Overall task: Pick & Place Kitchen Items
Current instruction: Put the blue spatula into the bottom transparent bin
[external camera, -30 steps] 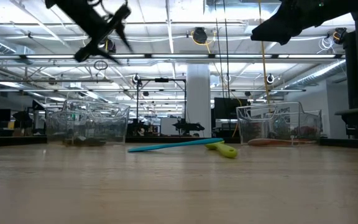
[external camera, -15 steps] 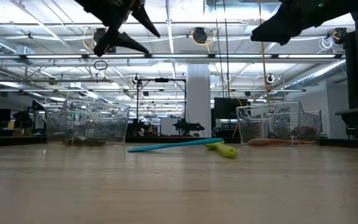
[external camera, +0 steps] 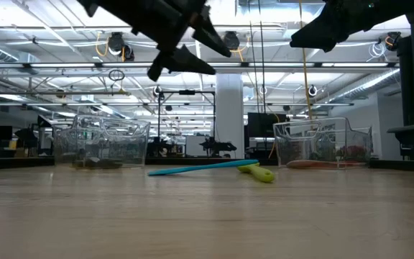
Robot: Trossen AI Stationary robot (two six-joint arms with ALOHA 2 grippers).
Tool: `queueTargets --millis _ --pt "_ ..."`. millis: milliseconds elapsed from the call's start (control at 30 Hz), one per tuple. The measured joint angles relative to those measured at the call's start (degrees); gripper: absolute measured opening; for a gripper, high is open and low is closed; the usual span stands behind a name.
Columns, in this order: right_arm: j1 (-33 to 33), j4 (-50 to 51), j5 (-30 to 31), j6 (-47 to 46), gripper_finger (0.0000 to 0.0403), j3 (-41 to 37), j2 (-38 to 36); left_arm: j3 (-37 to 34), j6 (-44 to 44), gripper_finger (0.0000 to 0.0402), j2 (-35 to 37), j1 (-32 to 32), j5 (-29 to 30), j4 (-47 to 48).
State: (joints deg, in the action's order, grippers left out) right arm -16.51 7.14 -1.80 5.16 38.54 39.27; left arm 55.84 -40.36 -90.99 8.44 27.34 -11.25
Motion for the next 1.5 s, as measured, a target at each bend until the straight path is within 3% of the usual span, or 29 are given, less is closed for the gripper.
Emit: queueTargets --millis 133,300,500,700,1500 --pt "0.0 0.0 0.0 0.01 0.0166 0.0 0.0 6.56 5.41 0.0207 -4.82 -0.14 0.34 4.79" --pt "0.0 0.0 0.0 0.0 0.0166 0.0 0.02 18.61 10.0 0.0207 -10.83 -1.11 -0.31 24.69" --pt "0.0 0.02 0.0 -0.01 0.0166 0.0 0.0 27.31 10.1 0.0207 -16.65 -3.5 -7.65 40.53" --pt "0.01 1.06 -0.01 -0.01 0.0166 0.0 0.03 27.75 10.12 0.0207 -19.32 -5.18 -12.11 42.08" --pt "0.02 1.48 0.07 -0.01 0.0166 0.0 0.02 27.67 17.38 0.0207 -25.65 -7.79 -12.22 44.46"
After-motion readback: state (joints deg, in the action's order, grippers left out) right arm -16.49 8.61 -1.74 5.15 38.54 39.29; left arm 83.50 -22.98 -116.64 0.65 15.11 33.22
